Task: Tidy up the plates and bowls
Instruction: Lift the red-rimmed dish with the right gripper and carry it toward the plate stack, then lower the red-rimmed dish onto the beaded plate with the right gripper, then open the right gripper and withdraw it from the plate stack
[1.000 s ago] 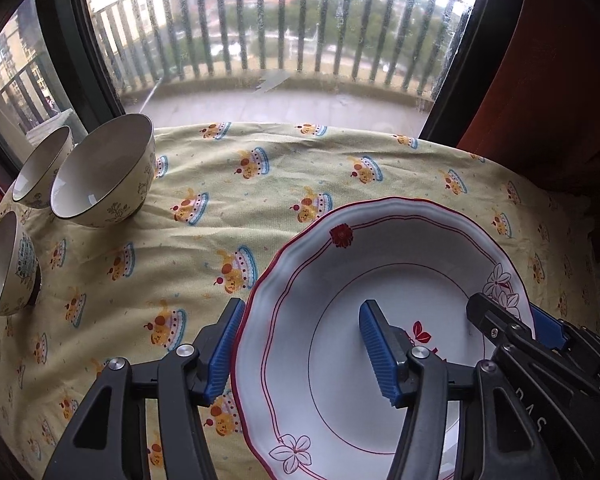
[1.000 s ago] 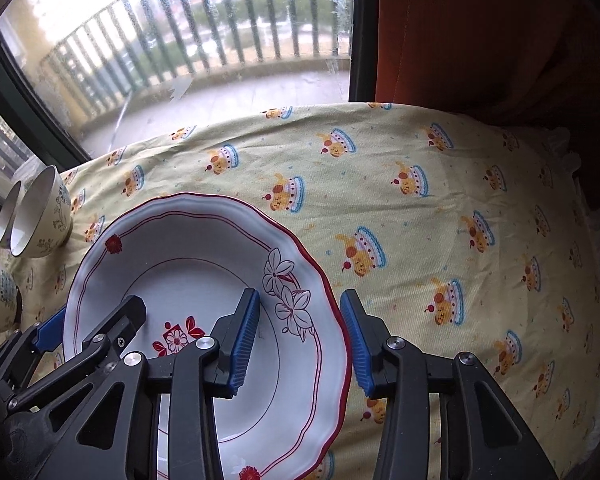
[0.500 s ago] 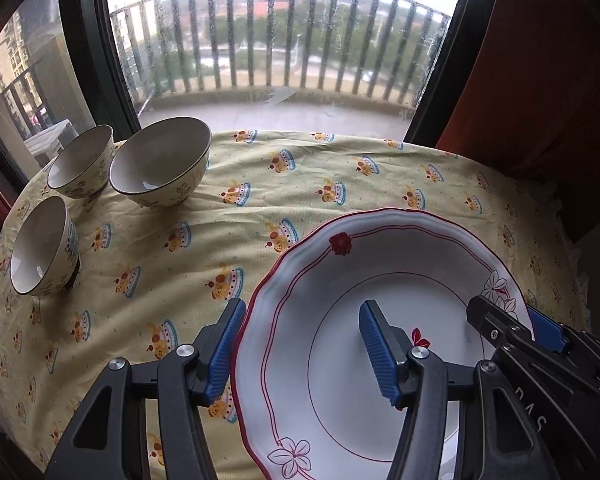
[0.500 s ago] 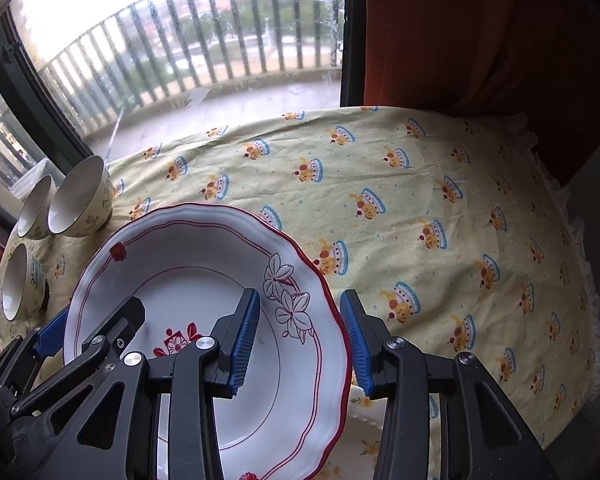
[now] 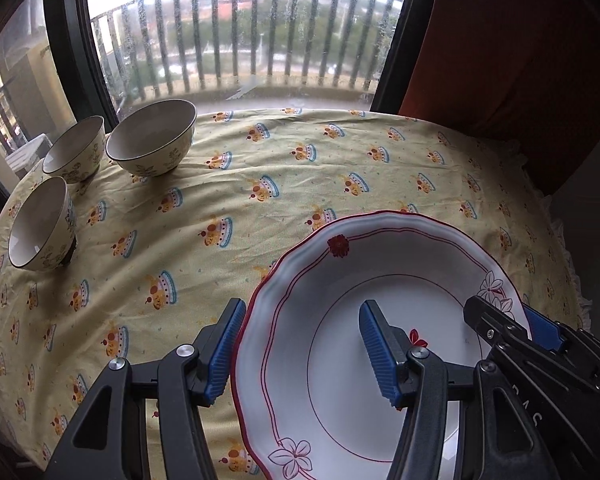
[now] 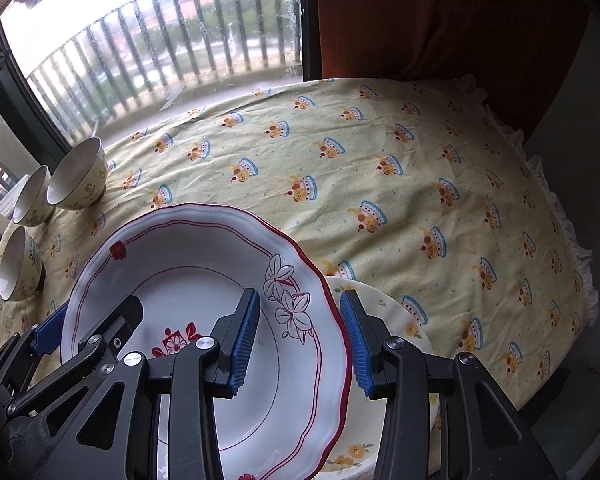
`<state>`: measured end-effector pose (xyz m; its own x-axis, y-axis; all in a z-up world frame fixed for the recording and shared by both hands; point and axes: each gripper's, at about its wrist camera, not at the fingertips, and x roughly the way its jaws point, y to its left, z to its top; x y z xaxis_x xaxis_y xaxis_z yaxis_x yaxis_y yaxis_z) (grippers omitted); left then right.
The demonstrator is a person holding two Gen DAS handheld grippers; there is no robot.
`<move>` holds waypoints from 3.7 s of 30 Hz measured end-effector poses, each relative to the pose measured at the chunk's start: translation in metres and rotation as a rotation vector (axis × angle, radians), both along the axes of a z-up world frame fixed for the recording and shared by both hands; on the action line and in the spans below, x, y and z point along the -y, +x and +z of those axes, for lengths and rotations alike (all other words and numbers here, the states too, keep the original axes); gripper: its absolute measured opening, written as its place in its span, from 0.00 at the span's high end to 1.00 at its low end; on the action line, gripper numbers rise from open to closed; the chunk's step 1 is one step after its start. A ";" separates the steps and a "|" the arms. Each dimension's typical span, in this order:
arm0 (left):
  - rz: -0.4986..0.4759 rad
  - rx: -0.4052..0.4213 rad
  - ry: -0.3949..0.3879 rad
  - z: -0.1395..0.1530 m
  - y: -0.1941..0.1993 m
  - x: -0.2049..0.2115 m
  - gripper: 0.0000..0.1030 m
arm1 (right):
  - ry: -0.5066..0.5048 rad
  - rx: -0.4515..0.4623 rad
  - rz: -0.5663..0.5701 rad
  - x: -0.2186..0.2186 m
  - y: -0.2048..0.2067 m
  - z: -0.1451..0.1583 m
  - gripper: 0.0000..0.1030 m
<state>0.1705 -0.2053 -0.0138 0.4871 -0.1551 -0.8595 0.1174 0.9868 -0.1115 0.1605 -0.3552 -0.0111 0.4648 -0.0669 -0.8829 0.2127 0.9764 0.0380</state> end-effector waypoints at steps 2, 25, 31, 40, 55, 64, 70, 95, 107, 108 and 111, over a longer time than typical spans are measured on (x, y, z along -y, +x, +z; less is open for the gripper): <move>-0.004 -0.005 0.002 -0.003 -0.005 0.005 0.43 | -0.004 -0.004 0.007 0.003 -0.006 -0.002 0.55; 0.109 -0.153 -0.006 -0.064 -0.056 0.080 0.42 | -0.031 -0.059 0.148 0.080 -0.027 -0.040 0.55; 0.145 -0.143 0.009 -0.069 -0.061 0.087 0.40 | -0.022 -0.082 0.202 0.087 -0.024 -0.054 0.55; 0.156 -0.132 0.033 -0.069 -0.061 0.091 0.38 | 0.032 -0.081 0.268 0.096 -0.028 -0.053 0.55; 0.186 -0.127 0.069 -0.059 -0.066 0.085 0.39 | 0.065 -0.097 0.298 0.104 -0.029 -0.046 0.82; 0.213 -0.076 0.132 -0.058 -0.058 0.083 0.38 | 0.068 -0.066 0.404 0.067 -0.024 -0.046 0.97; 0.215 -0.067 0.169 -0.063 -0.053 0.083 0.36 | 0.067 -0.073 0.423 0.058 -0.016 -0.051 0.97; 0.222 -0.062 0.067 -0.035 -0.060 0.013 0.08 | -0.023 -0.054 0.386 0.036 -0.020 -0.031 0.44; 0.151 -0.014 0.050 -0.014 -0.052 -0.079 0.08 | 0.034 -0.023 0.251 -0.043 -0.024 -0.012 0.32; 0.148 -0.005 0.049 -0.012 -0.050 -0.089 0.08 | 0.044 -0.016 0.248 -0.053 -0.023 -0.012 0.32; 0.137 -0.004 0.051 -0.013 -0.043 -0.117 0.08 | 0.058 -0.009 0.219 -0.081 -0.021 -0.012 0.32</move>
<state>0.1277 -0.0878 -0.0264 0.4975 -0.0435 -0.8664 -0.0196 0.9979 -0.0613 0.1397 -0.2745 -0.0232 0.4543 0.0860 -0.8867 -0.0040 0.9955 0.0945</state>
